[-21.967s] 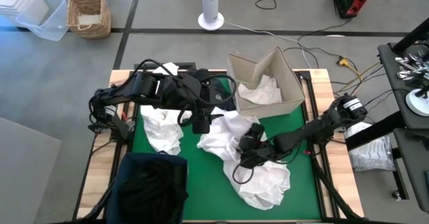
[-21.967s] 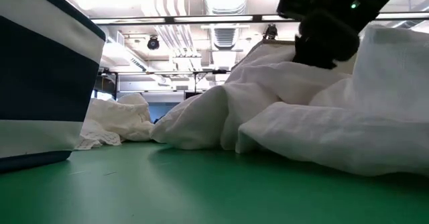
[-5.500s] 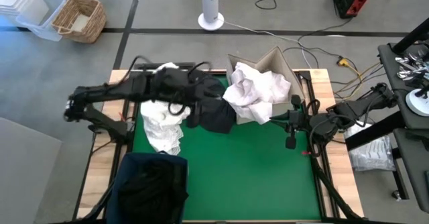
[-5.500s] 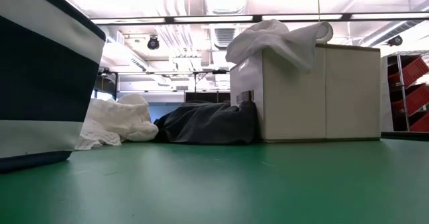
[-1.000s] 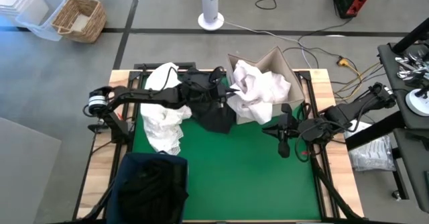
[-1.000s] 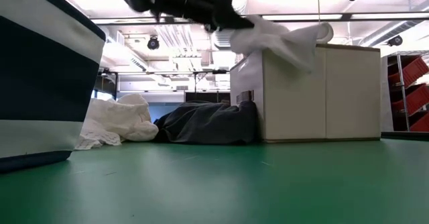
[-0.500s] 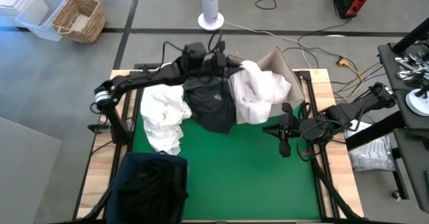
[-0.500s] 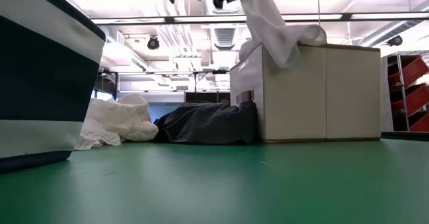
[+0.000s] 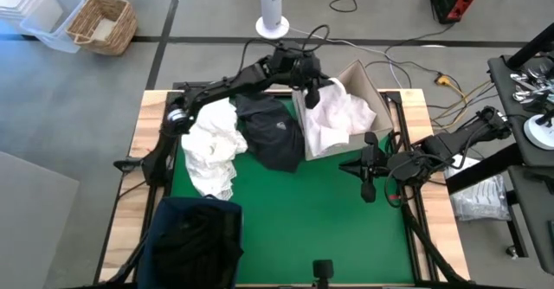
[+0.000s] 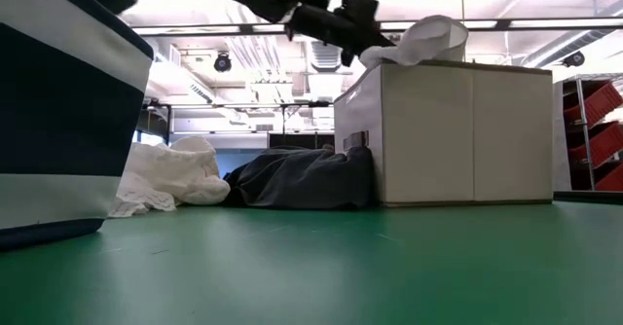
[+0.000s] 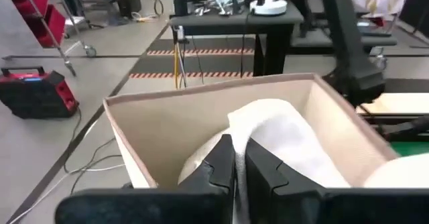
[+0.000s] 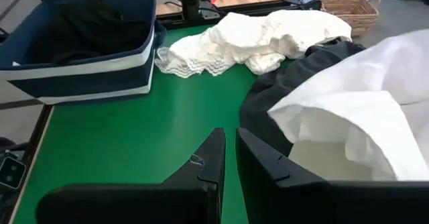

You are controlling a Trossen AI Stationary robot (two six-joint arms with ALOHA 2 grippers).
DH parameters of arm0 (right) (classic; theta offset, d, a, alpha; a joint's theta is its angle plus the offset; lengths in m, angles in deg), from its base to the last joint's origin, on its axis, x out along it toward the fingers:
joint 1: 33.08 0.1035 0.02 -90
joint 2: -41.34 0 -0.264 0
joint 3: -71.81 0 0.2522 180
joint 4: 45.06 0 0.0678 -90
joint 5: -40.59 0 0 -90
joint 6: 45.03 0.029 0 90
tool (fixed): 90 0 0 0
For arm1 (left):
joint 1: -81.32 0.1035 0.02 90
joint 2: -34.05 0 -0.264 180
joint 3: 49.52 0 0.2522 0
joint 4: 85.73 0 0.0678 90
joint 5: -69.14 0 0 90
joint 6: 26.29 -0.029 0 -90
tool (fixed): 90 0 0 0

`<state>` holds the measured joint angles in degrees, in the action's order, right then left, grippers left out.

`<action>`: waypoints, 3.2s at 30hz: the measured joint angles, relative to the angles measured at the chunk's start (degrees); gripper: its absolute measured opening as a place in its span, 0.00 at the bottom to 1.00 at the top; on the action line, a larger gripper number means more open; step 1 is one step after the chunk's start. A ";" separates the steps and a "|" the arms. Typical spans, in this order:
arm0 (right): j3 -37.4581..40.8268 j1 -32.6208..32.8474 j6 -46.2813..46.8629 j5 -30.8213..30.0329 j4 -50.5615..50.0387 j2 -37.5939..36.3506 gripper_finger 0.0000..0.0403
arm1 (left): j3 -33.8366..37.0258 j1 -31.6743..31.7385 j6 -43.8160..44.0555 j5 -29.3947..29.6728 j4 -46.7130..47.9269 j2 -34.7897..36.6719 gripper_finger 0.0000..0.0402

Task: Sort clothes
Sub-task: Put the bottom white shirt into the brown laundry organizer

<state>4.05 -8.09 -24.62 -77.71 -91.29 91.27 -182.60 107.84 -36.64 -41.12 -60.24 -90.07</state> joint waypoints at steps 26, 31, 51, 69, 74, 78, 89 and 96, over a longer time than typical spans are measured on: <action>0.00 -0.02 -0.03 0.22 -0.43 0.02 0.07 | -14.46 1.62 5.56 4.71 14.88 -11.16 0.16; 0.00 0.00 -0.03 0.24 -0.63 0.02 0.07 | -14.46 1.40 5.42 4.72 15.06 -10.91 0.39; 0.07 0.00 0.63 0.25 -1.57 0.02 0.07 | -15.45 0.44 -6.33 -12.22 34.47 -0.76 0.71; 0.16 0.00 0.63 0.25 -1.73 0.04 0.07 | -12.18 -10.31 -13.70 -2.81 50.79 7.81 0.71; 0.28 0.00 1.00 0.35 -1.78 0.04 0.07 | -5.70 -10.55 -10.42 2.43 50.46 9.60 0.69; 0.55 0.00 1.52 0.57 -2.02 0.04 0.07 | 3.87 -10.71 -7.81 4.35 45.60 15.52 0.67; 0.76 0.00 1.50 1.32 -1.99 0.11 0.07 | 44.13 -15.65 -2.16 13.73 -5.36 36.20 0.65; 0.76 0.00 1.48 1.32 -1.99 0.11 0.07 | 56.08 -16.32 4.01 13.92 -26.17 36.17 0.65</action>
<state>4.81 -8.09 -23.14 -76.39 -93.28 91.38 -126.52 91.52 -32.62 -27.20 -86.41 -53.91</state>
